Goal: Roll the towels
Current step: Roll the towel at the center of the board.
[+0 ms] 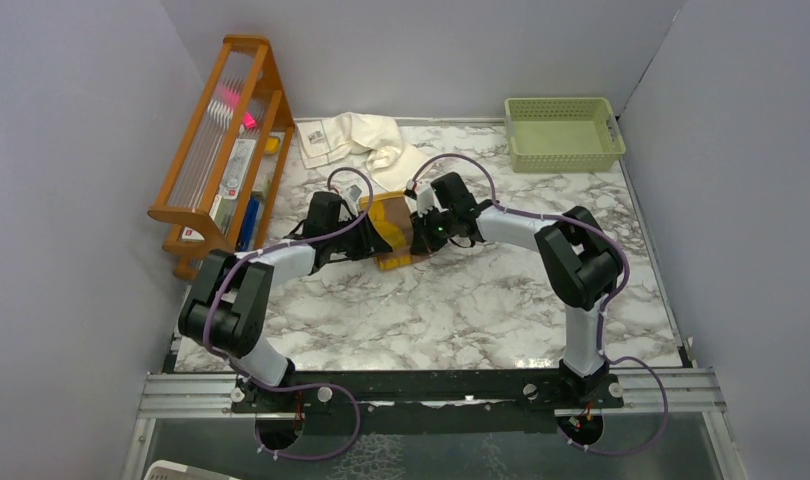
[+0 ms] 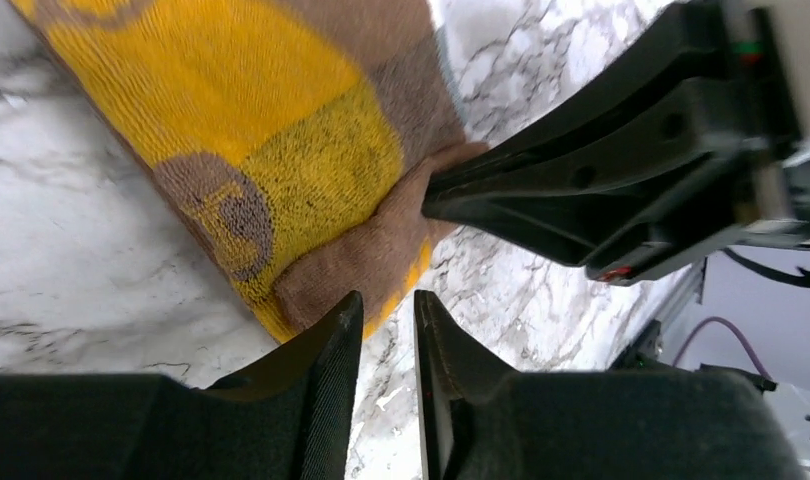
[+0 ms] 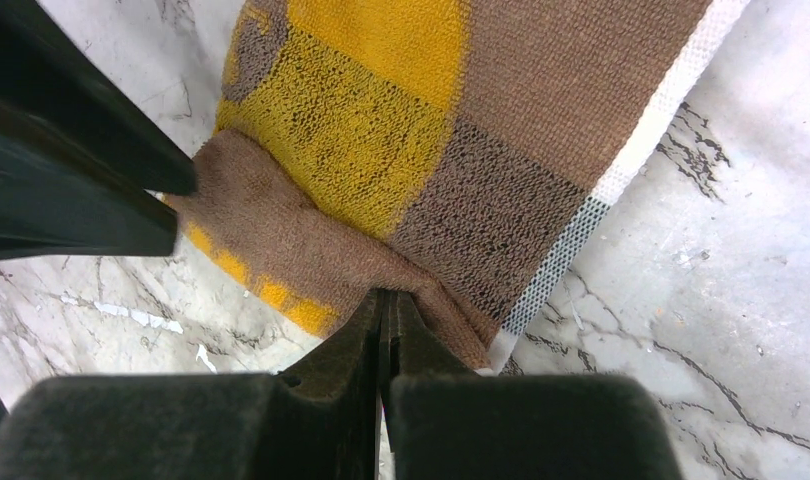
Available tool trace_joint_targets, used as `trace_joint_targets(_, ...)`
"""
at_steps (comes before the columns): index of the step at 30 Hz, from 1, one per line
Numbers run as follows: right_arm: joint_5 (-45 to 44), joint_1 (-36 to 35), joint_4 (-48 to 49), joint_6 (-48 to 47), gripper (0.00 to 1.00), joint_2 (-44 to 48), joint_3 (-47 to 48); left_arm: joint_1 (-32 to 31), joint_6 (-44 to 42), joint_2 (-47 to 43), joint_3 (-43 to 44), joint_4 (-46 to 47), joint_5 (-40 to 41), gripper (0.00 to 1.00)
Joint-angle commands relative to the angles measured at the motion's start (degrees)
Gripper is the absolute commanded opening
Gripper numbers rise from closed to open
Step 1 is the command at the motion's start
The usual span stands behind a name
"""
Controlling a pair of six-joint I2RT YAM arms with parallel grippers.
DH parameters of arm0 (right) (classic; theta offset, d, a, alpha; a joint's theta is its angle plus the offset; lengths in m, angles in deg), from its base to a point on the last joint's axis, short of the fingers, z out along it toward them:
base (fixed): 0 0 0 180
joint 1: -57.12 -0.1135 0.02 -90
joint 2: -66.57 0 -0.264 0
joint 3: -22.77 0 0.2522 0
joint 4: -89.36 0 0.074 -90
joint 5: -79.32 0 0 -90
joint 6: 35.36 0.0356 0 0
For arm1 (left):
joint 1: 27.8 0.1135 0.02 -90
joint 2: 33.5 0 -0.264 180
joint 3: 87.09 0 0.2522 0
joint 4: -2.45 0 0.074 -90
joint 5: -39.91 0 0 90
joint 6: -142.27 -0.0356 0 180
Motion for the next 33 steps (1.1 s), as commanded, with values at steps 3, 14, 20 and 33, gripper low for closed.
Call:
trace_joint_targets(3,-1.56,0.17,-4.31,-0.69,0.01,-3.29,-0.33,-0.37,6.24,7.54,-0.97,10.77,-7.4,0.24)
trace_joint_targets(14,-1.93,0.17,-5.86,-1.36,0.01,1.66,3.22,-0.38,3.89,12.67,-3.43,11.51,-4.14,0.19)
trace_joint_targets(20,-12.23,0.17,3.48,-1.22,0.18,16.66,4.1,-0.47,2.52,13.56,-5.11,11.33,-2.44,0.19)
trace_joint_targets(33,-25.65,-1.79,28.62,-13.42,1.0,13.71,6.51,-0.58,1.4,11.7,-4.56,10.18,-1.35,0.19)
